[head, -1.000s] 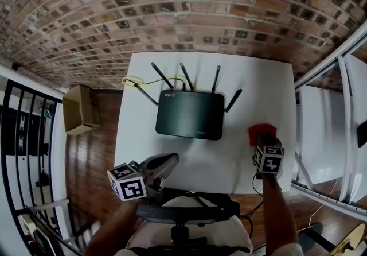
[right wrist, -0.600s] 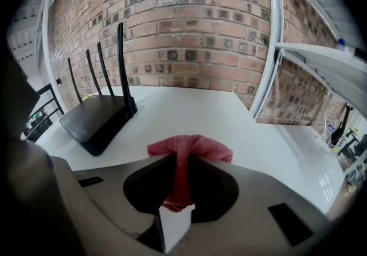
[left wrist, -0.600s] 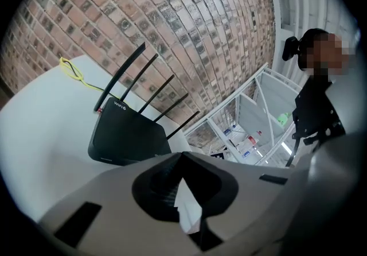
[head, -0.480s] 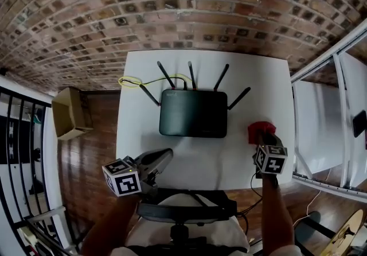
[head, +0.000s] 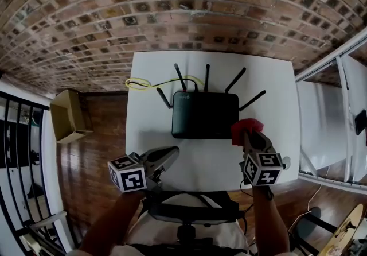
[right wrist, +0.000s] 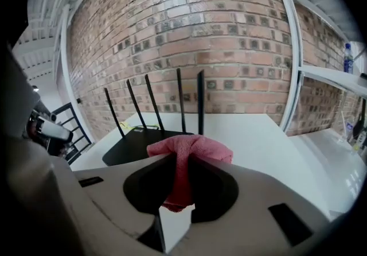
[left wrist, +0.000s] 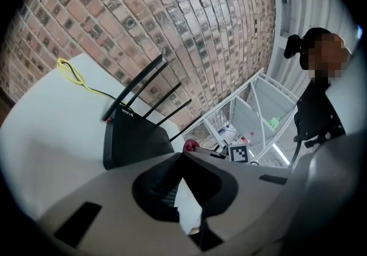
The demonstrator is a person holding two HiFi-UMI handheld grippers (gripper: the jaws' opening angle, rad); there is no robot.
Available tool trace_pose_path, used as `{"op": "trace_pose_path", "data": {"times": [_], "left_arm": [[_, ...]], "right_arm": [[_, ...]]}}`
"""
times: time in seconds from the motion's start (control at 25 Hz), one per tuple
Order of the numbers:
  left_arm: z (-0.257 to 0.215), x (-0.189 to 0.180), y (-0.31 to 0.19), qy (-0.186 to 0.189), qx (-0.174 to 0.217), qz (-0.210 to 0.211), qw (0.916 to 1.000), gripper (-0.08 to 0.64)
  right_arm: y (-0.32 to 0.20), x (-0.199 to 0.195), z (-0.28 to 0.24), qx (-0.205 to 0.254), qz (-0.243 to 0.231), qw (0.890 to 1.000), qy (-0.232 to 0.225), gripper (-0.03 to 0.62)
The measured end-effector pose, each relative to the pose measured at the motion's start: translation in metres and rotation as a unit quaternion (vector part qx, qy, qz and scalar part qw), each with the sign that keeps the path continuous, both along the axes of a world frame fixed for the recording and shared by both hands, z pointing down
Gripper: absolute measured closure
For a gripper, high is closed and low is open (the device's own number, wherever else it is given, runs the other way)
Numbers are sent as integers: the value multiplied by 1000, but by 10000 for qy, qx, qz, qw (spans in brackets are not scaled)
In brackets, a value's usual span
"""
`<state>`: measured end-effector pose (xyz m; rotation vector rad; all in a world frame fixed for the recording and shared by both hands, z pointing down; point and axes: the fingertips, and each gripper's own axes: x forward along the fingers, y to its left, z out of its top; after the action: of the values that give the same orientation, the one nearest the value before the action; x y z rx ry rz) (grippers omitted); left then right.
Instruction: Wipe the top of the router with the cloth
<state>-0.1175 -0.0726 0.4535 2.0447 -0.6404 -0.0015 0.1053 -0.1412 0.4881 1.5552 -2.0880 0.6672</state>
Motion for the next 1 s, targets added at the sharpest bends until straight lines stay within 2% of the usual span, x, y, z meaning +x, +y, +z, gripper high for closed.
{"op": "trace_pose_path", "data": {"times": [0.2,0.44,0.6,0.76,0.92,1.0], "left_arm": [[6,-23,-8,6,-28,25,10000,551],[6,-48,-15,82,-16,3,10000,551],[6,-64,-20,118,-8,-45,9999,551],[8,-79,-21,56,57,-77,9999,551],[7,-90,-21,123,-13,-212,9997,551],[7,-91,-22,141,-40,-218,9997,551]], "right_arm": [[-36,-75,-4,60,-228,9994,-247,518],[-82,-153,15,-244,-328,9980,-480,520],[-105,-205,24,-356,-581,9966,-460,518],[-114,-234,46,-680,-755,9942,-356,513],[-111,-242,59,-798,-899,9927,-60,444],[-110,-244,55,-751,-998,9922,-10,362]]}}
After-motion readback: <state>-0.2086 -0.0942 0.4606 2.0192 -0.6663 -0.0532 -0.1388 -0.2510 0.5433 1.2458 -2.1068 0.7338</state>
